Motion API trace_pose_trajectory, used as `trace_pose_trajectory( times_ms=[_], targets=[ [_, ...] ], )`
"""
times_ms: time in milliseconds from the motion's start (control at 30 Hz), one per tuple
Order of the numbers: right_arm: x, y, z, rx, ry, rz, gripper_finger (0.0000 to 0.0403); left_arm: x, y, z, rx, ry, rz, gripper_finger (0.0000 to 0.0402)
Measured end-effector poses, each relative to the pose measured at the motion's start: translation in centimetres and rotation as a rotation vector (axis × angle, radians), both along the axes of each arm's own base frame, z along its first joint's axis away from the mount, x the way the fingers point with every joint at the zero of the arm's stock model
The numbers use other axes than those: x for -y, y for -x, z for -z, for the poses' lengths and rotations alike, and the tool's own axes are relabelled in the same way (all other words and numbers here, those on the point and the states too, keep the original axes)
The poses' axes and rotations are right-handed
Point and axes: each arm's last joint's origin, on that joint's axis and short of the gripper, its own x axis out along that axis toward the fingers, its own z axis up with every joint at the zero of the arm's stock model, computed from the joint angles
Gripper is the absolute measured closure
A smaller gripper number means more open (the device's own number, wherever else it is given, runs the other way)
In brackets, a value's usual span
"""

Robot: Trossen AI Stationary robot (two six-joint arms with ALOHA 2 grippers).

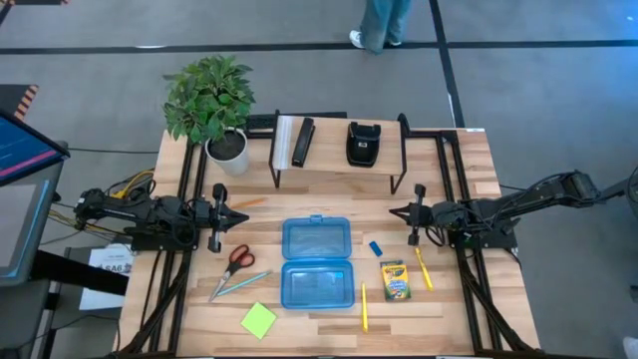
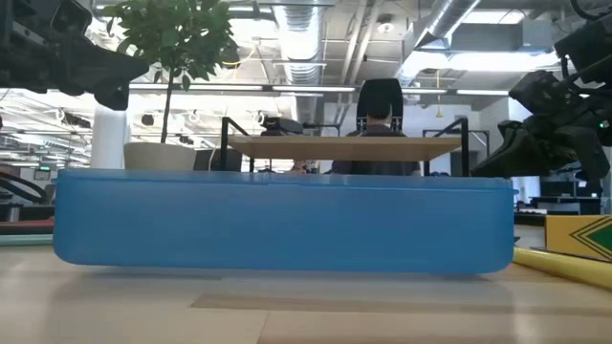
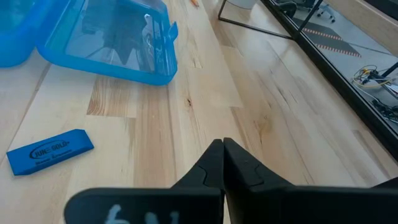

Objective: Pack school essentials

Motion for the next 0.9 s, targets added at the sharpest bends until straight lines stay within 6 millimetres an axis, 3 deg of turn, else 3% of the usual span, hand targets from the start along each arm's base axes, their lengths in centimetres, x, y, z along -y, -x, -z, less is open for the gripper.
trace_pose_trajectory(
  times_ms=[900],
  targets=[
    [0.43,-0.01,-0.08,-0.008,0.054,0.033,0.0386,0.00,0.00,-0.01,0.000,0.000,0.000,0.0401]
  ],
)
